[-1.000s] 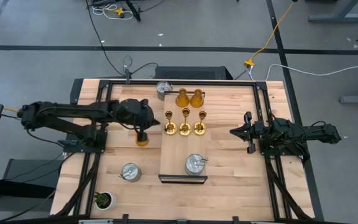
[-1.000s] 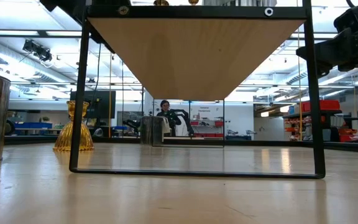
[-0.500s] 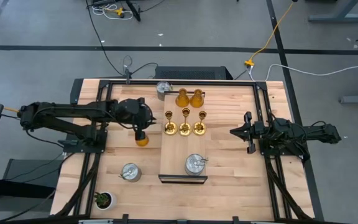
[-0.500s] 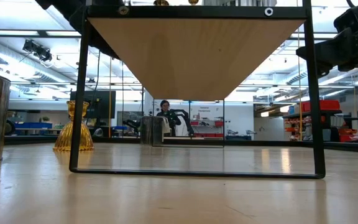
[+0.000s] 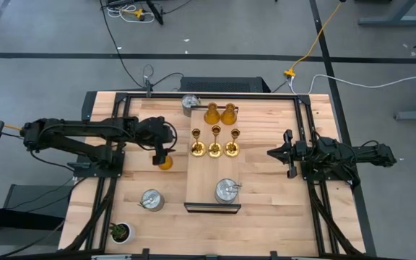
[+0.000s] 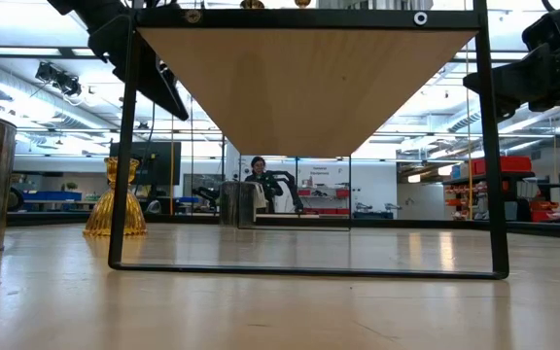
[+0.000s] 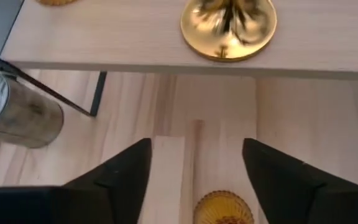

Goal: Pick & Place candle stick holders
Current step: Put the glass candle holder on the shelf aligned with the other glass candle holder

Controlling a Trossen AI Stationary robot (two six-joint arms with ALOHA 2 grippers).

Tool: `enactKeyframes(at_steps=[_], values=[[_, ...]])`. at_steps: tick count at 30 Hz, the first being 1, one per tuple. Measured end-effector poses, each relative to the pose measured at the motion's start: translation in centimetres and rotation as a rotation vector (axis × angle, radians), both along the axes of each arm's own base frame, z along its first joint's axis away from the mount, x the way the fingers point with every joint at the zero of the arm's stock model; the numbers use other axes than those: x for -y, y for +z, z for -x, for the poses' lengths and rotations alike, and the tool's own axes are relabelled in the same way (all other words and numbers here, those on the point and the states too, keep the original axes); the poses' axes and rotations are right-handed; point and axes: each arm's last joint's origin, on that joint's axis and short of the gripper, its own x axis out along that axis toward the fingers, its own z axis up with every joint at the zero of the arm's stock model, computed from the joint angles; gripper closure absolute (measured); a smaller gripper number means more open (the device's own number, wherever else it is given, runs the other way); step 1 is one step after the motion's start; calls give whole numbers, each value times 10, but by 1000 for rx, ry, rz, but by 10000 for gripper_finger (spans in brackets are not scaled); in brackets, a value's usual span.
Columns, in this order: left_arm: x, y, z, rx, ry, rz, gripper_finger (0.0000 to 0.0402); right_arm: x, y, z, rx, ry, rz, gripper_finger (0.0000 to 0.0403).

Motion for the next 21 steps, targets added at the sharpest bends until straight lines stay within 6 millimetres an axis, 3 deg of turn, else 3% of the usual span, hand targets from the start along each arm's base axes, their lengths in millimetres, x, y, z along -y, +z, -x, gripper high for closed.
enactKeyframes(at_steps=[10,21], values=[[0,-4,-1,-28,33,33,68,0,0,0,0,0,0,376],[0,-4,0,-71,-25,-1,60,0,0,0,0,0,0,376]])
